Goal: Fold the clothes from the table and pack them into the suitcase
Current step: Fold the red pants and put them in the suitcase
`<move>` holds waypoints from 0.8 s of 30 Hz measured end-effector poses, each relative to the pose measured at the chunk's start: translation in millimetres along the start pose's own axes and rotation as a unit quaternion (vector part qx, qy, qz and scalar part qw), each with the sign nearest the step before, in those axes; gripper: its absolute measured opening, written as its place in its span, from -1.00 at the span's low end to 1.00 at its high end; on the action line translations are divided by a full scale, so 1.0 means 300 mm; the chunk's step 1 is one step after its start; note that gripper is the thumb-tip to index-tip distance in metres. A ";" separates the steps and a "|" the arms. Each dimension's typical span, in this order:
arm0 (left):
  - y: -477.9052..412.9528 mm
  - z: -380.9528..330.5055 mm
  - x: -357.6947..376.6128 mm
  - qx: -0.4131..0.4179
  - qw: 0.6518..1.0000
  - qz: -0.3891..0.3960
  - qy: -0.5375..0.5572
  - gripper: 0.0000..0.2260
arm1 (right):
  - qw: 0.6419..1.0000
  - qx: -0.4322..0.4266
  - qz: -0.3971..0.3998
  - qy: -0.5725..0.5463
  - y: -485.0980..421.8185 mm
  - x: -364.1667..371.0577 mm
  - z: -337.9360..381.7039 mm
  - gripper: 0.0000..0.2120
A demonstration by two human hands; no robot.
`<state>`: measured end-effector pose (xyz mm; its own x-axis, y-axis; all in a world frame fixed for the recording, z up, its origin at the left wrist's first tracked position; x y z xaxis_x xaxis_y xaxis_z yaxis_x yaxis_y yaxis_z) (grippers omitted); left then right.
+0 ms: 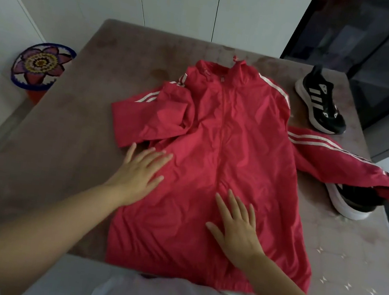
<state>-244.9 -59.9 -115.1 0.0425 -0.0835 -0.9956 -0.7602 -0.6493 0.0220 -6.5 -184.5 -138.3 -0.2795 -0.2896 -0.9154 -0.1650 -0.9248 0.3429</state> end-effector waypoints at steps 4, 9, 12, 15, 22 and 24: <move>-0.050 0.269 -0.086 -0.125 0.989 -0.058 0.052 -0.49 | 0.999 0.001 -0.034 -0.026 -0.144 -0.102 0.179 -0.13; -0.060 0.531 -0.096 -0.246 0.967 0.018 0.070 -0.42 | 0.998 -0.023 -0.041 -0.046 -0.379 -0.219 0.424 -0.25; -0.043 0.601 -0.056 -0.262 0.958 0.063 0.099 -0.40 | 0.997 -0.042 -0.025 -0.051 -0.514 -0.247 0.538 -0.36; -0.043 0.627 -0.015 -0.252 0.959 0.063 0.114 -0.39 | 0.998 -0.039 -0.027 -0.029 -0.596 -0.230 0.629 -0.30; -0.131 0.668 -0.003 -0.242 0.959 -0.004 0.147 -0.45 | 0.985 0.009 -0.121 -0.125 -0.853 -0.311 0.602 -0.52; -0.143 0.687 -0.002 -0.244 0.956 -0.002 0.160 -0.50 | 0.989 -0.013 -0.113 -0.096 -0.944 -0.338 0.592 -0.46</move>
<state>-346.1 123.8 -134.2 0.3004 -0.2556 -0.9189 -0.3689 -0.9196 0.1352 -99.3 150.5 -105.2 -0.4133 -0.0244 -0.9103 -0.2195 -0.9675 0.1256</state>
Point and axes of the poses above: each hand's wrist, its own y-axis away from the middle knuckle, its own x-axis out of the palm, z = x × y, the point moved 3 cm from there along -y, towards the middle knuckle, and after that the axes turned 14 degrees about x, right-handed, at the moved point
